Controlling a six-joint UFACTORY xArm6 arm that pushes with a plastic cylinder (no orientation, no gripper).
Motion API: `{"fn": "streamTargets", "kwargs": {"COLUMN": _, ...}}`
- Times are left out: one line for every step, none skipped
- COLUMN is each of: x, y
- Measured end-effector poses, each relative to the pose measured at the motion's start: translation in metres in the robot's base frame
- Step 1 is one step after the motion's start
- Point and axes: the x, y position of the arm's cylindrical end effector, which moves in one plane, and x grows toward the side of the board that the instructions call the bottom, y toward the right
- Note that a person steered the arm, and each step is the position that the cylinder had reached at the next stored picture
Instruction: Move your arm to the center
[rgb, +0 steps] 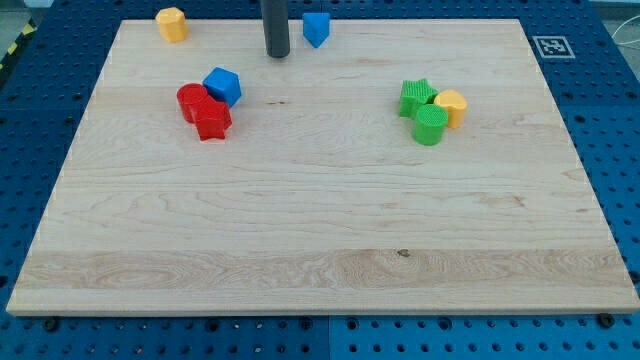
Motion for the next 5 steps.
{"fn": "streamTargets", "kwargs": {"x": 0.0, "y": 0.0}}
{"fn": "streamTargets", "kwargs": {"x": 0.0, "y": 0.0}}
{"fn": "streamTargets", "kwargs": {"x": 0.003, "y": 0.0}}
{"fn": "streamTargets", "kwargs": {"x": 0.019, "y": 0.0}}
{"fn": "streamTargets", "kwargs": {"x": 0.023, "y": 0.0}}
